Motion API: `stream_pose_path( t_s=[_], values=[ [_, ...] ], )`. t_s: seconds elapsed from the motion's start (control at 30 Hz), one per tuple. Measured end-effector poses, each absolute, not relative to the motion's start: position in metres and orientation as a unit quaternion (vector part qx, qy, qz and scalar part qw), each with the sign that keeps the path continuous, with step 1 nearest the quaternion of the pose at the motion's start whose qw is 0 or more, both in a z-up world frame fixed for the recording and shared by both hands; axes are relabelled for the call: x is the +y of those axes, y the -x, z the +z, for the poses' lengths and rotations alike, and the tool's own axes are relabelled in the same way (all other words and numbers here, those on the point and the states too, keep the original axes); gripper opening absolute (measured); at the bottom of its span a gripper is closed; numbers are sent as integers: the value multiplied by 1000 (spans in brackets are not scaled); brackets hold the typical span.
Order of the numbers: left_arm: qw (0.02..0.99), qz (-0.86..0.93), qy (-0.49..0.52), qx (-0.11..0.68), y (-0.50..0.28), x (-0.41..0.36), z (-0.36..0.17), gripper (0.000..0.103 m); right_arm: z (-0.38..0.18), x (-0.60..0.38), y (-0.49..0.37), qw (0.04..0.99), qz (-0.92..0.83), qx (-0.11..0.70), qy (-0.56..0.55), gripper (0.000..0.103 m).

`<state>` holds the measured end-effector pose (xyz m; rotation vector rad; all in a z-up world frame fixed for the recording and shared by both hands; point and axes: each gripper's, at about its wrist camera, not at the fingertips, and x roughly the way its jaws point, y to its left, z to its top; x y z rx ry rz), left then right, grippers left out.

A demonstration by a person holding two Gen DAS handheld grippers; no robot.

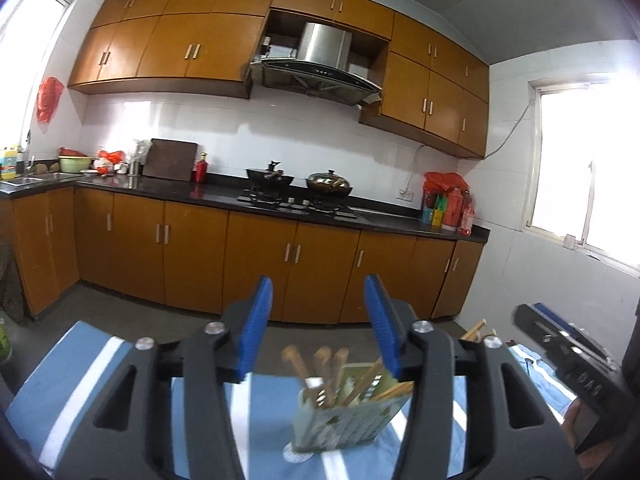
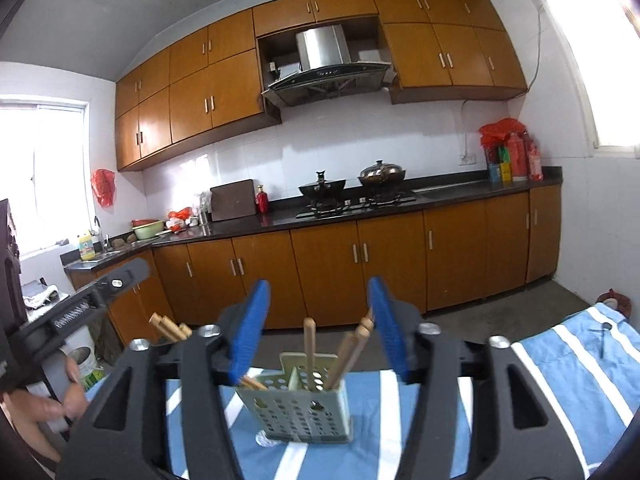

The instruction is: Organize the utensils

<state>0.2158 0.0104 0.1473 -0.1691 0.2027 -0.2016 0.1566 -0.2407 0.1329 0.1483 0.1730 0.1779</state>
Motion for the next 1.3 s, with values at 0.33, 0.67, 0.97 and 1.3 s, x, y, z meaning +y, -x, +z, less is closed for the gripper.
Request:
stream_pose_path(
  t_s=[0.33, 0.67, 0.97, 1.3],
  values=[
    [990, -61, 56, 116, -123, 43, 117, 99, 104, -232, -93, 995, 43, 87, -26, 101],
    [991, -16, 0, 132, -58, 32, 64, 99, 63, -214, -43, 990, 41, 132, -21, 101],
    [985, -25, -24, 166, -30, 21, 23, 99, 27, -208, -23, 982, 44, 182, -15, 101],
    [980, -30, -13, 198, -25, 20, 1, 99, 5, -212, -10, 978, 33, 207, -26, 101]
  ],
)
